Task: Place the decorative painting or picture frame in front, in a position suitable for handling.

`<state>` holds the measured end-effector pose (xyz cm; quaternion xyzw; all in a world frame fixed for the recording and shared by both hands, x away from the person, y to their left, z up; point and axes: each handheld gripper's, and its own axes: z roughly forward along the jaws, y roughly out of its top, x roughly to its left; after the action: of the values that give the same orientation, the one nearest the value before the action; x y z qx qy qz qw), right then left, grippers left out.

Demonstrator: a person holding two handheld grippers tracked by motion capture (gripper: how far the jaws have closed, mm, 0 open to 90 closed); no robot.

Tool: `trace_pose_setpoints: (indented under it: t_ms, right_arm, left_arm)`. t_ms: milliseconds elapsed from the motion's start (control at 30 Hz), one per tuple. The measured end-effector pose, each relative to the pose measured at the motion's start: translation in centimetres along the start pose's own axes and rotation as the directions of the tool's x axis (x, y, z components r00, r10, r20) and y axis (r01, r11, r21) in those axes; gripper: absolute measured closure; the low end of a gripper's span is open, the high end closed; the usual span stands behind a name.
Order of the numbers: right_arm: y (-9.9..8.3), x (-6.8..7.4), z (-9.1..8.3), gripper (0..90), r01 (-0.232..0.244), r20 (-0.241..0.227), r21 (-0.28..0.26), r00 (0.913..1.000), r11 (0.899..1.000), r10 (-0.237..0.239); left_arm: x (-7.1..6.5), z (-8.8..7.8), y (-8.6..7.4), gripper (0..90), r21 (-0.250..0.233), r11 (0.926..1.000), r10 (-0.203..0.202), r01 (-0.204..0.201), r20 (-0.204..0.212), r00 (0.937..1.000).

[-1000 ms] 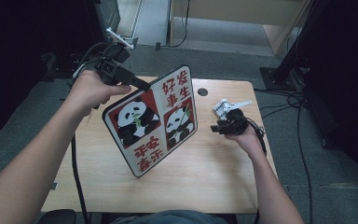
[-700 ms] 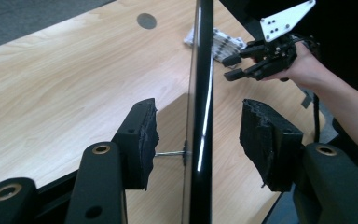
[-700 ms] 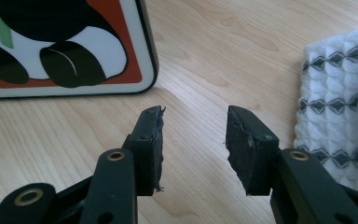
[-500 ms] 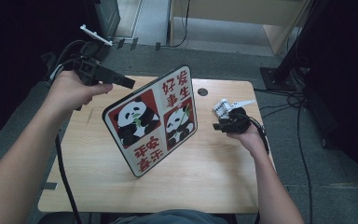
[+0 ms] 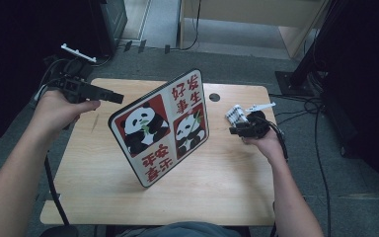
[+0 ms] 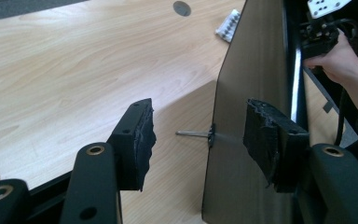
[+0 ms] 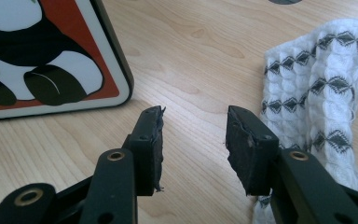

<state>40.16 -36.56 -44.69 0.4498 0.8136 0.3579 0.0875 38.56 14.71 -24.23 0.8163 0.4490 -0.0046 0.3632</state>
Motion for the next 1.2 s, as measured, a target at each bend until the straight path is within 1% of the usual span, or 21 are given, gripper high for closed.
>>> trace_pose_setpoints:
  t_ms: [100, 200, 233, 267, 367, 433, 467, 500, 533, 567, 633, 733, 767, 800, 867, 900, 933, 967, 1033, 1100, 1200]
  right_arm:
    - [0.1, 0.0, 0.0, 55.2, 0.006, 0.013, 0.012, 0.9999, 1.000, -0.006]
    - [0.2, -0.1, 0.0, 56.6, 0.007, 0.014, 0.007, 0.9999, 1.000, -0.007]
    - [0.2, -0.1, 0.0, 56.6, 0.007, 0.014, 0.007, 0.9999, 1.000, -0.007]
    - [0.2, -0.3, 0.0, 57.6, -0.001, 0.011, 0.016, 0.9999, 1.000, 0.001]
    - [0.2, -0.6, 0.1, 57.9, 0.001, 0.014, 0.016, 0.9999, 1.000, -0.001]
    - [0.2, -0.7, 0.1, 57.9, -0.001, 0.019, 0.011, 0.9998, 1.000, 0.001]
    - [0.3, -0.9, 0.0, 57.8, -0.008, 0.021, 0.008, 0.9997, 1.000, 0.008]
    - [0.3, -1.0, 0.0, 57.8, -0.014, 0.023, 0.007, 0.9996, 1.000, 0.014]
    - [0.4, -1.1, 0.1, 57.6, -0.007, 0.027, 0.002, 0.9996, 1.000, 0.007]
    - [0.4, -1.3, 0.1, 57.5, -0.012, 0.031, 0.005, 0.9995, 1.000, 0.012]
    - [0.5, -1.6, 0.1, 57.5, -0.019, 0.040, 0.008, 0.9990, 1.000, 0.019]
    - [0.4, -2.0, 0.1, 57.5, -0.031, 0.048, -0.004, 0.9984, 1.000, 0.031]
    - [0.4, -2.3, 0.0, 57.5, -0.047, 0.055, -0.016, 0.9974, 0.999, 0.047]
    - [0.5, -2.4, -0.1, 57.5, -0.054, 0.059, -0.016, 0.9967, 0.998, 0.055]
    - [0.7, -2.5, -0.2, 56.3, -0.045, 0.081, -0.005, 0.9957, 0.999, 0.046]
    - [0.7, -2.5, -0.2, 56.3, -0.045, 0.081, -0.005, 0.9957, 0.999, 0.046]
    - [0.8, -2.7, -0.2, 56.2, -0.036, 0.088, -0.012, 0.9954, 0.999, 0.037]
    - [0.9, -2.9, -0.3, 55.9, -0.044, 0.103, -0.014, 0.9936, 0.999, 0.046]
    - [1.0, -3.4, -0.4, 55.6, -0.044, 0.120, -0.022, 0.9917, 0.999, 0.046]
    - [1.1, -3.6, -0.3, 55.1, -0.054, 0.125, -0.023, 0.9905, 0.998, 0.056]
    - [1.1, -4.3, -0.2, 55.1, -0.078, 0.136, -0.053, 0.9870, 0.996, 0.084]
  left_arm:
    - [0.4, 0.1, -0.5, 43.4, -0.003, 1.0000, -0.004, 0.004, 0.002, 1.0000]
    - [0.8, 0.3, -1.3, 43.2, -0.001, 0.9999, -0.011, 0.011, -0.014, 0.9998]
    - [1.0, 0.4, -1.5, 43.2, -0.001, 0.9998, -0.020, 0.020, -0.015, 0.9997]
    - [1.1, 0.4, -1.8, 42.3, -0.006, 0.9996, -0.027, 0.027, -0.010, 0.9996]
    - [1.4, 0.7, -2.6, 42.2, -0.022, 0.9991, -0.036, 0.036, 0.002, 0.9993]
    - [1.7, 0.9, -3.2, 42.2, -0.014, 0.9995, -0.029, 0.028, -0.007, 0.9996]
    - [1.8, 1.2, -3.8, 42.2, -0.005, 0.9997, -0.023, 0.023, -0.026, 0.9994]
    - [1.9, 1.3, -4.1, 42.2, -0.003, 0.9998, -0.020, 0.020, -0.027, 0.9994]
    - [2.0, 1.3, -4.4, 42.2, -0.003, 0.9998, -0.022, 0.022, -0.023, 0.9995]
    - [2.0, 1.3, -4.4, 42.2, -0.003, 0.9998, -0.022, 0.022, -0.023, 0.9995]
    - [2.1, 1.5, -5.0, 42.2, -0.007, 0.9998, -0.021, 0.021, -0.018, 0.9996]
    - [2.0, 1.6, -5.9, 42.1, -0.009, 0.9999, -0.008, 0.008, -0.022, 0.9997]
    - [1.9, 1.5, -6.2, 42.0, -0.012, 0.9999, -0.001, 0.001, -0.023, 0.9997]
    - [1.9, 1.5, -7.0, 42.1, -0.027, 0.9996, 0.008, -0.008, -0.006, 1.0000]
    - [1.8, 1.5, -7.3, 42.1, -0.027, 0.9996, 0.008, -0.008, -0.005, 1.0000]
    - [1.8, 1.5, -7.7, 42.1, -0.026, 0.9996, 0.012, -0.012, -0.009, 0.9999]
    - [1.8, 1.5, -8.0, 42.1, -0.026, 0.9996, 0.011, -0.011, -0.006, 0.9999]
    - [1.8, 1.5, -8.4, 42.1, -0.029, 0.9996, 0.007, -0.007, -0.002, 1.0000]
    - [1.8, 1.4, -9.1, 42.1, -0.032, 0.9995, -0.004, 0.004, 0.000, 1.0000]
    - [1.9, 1.4, -9.8, 42.1, -0.030, 0.9995, -0.010, 0.010, -0.001, 1.0000]
    - [1.9, 1.3, -10.6, 42.1, -0.027, 0.9994, -0.019, 0.019, 0.002, 0.9998]
